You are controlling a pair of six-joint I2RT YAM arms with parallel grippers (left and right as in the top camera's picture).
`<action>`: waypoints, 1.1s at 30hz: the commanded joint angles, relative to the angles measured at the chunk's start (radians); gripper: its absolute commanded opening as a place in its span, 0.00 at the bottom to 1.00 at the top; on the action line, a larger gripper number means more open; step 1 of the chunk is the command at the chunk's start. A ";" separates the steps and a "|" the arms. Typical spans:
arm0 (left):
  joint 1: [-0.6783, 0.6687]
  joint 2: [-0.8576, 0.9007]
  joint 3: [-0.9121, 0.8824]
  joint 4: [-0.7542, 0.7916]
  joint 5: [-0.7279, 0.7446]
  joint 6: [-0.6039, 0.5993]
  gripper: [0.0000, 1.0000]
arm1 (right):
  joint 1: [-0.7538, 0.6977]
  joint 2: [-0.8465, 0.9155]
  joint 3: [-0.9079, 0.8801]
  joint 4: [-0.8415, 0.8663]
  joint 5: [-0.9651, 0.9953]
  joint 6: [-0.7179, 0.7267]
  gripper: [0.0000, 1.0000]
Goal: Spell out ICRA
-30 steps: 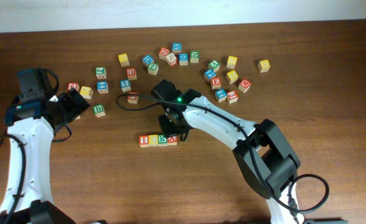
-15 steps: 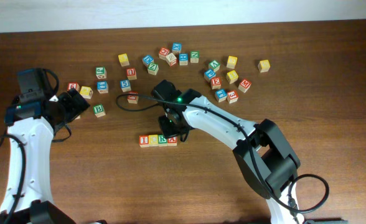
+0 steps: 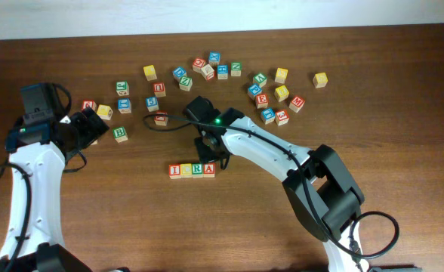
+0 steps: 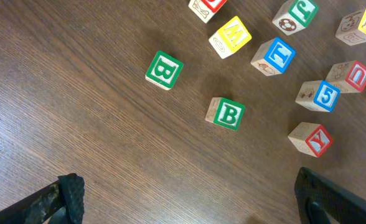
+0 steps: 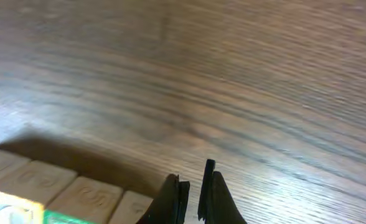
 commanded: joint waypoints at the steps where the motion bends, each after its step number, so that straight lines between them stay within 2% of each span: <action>1: 0.006 0.003 0.003 -0.001 0.006 -0.002 0.99 | -0.019 0.009 -0.005 -0.049 0.051 0.065 0.04; 6: 0.006 0.003 0.003 -0.001 0.006 -0.002 0.99 | -0.023 0.009 -0.005 -0.144 -0.056 0.063 0.05; 11: 0.006 0.003 0.003 -0.001 0.006 -0.002 0.99 | -0.022 0.009 -0.005 -0.169 -0.136 0.061 0.05; 33: 0.006 0.003 0.003 -0.001 0.006 -0.003 0.99 | -0.022 0.009 -0.005 -0.138 -0.200 0.061 0.05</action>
